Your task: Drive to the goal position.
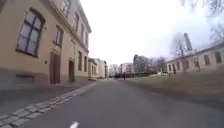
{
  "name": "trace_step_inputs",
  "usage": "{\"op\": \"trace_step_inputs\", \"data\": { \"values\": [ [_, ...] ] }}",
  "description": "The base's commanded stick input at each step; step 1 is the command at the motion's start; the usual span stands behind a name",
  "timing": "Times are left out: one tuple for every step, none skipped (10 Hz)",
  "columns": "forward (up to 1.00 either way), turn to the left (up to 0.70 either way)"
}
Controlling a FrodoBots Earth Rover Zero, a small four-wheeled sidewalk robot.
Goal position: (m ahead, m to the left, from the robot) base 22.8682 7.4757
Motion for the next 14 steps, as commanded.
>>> {"op": "trace_step_inputs", "data": {
  "values": [
    [1.0, 0.0],
    [1.0, 0.0],
    [1.0, 0.0],
    [1.0, 0.0],
    [1.0, 0.0],
    [1.0, 0.0],
    [1.0, 0.0],
    [1.0, 0.0],
    [1.0, 0.0],
    [1.0, 0.0],
    [1.0, 0.0],
    [1.0, 0.0],
    [1.0, 0.0],
    [1.0, 0.0]
  ]
}}
